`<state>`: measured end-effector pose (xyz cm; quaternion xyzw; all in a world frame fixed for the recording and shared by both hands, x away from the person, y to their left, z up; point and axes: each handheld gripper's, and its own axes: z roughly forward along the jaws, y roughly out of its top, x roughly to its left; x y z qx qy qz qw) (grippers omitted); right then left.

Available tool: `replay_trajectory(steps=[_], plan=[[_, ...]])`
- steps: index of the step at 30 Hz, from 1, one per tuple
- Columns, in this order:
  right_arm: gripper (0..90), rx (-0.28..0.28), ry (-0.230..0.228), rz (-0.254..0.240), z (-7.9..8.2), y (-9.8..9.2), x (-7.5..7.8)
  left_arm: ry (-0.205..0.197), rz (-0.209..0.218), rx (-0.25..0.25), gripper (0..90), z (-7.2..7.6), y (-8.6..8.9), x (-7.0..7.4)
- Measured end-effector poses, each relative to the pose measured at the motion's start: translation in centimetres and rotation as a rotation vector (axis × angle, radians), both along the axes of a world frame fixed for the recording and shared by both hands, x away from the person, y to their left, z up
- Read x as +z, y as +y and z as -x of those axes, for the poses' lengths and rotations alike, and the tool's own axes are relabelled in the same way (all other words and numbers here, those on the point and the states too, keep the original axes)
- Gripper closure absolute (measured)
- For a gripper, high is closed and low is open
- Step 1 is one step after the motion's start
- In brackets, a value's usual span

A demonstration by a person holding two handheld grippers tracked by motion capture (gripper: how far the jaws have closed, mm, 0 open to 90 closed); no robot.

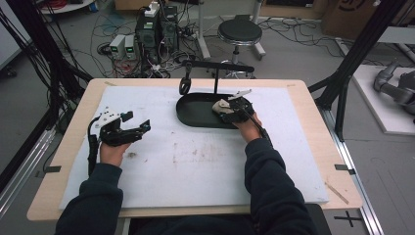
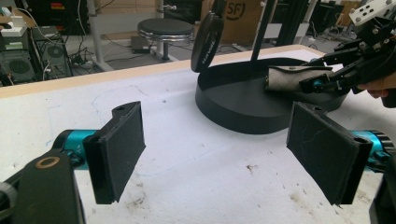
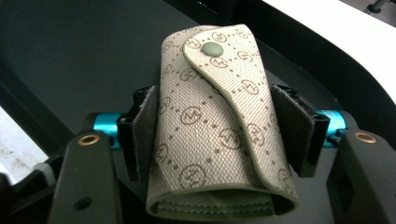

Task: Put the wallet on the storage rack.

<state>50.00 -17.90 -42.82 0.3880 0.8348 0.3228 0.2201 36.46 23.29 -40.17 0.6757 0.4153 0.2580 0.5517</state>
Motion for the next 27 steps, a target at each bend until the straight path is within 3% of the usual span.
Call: replay_trajectory(steps=[6, 10, 13, 16, 19, 27], plan=[[34.6, 0.002, -0.039, -0.062, 1.1, -0.9, 1.2, -0.004, 0.004, 0.004, 19.2, 0.1, 0.1, 0.0], [33.4, 0.024, -0.046, -0.097, 1.9, -2.4, 2.5, -0.004, 0.004, 0.004, 19.2, 0.1, 0.1, 0.0], [33.2, 0.037, -0.077, -0.137, 2.9, -3.9, 3.3, -0.003, 0.008, 0.003, 19.3, 0.1, 0.1, 0.0], [27.4, 0.043, -0.078, -0.167, 3.7, -5.4, 3.6, -0.001, 0.005, 0.002, 19.3, 0.0, 0.1, 0.0], [20.1, 0.039, -0.077, -0.166, 4.8, -6.8, 3.6, -0.003, 0.011, 0.008, 19.2, 0.0, 0.1, -0.1], [19.9, 0.025, -0.095, -0.141, 8.4, -9.9, 3.4, -0.014, 0.028, 0.013, 19.2, -0.1, -0.1, 0.0]])
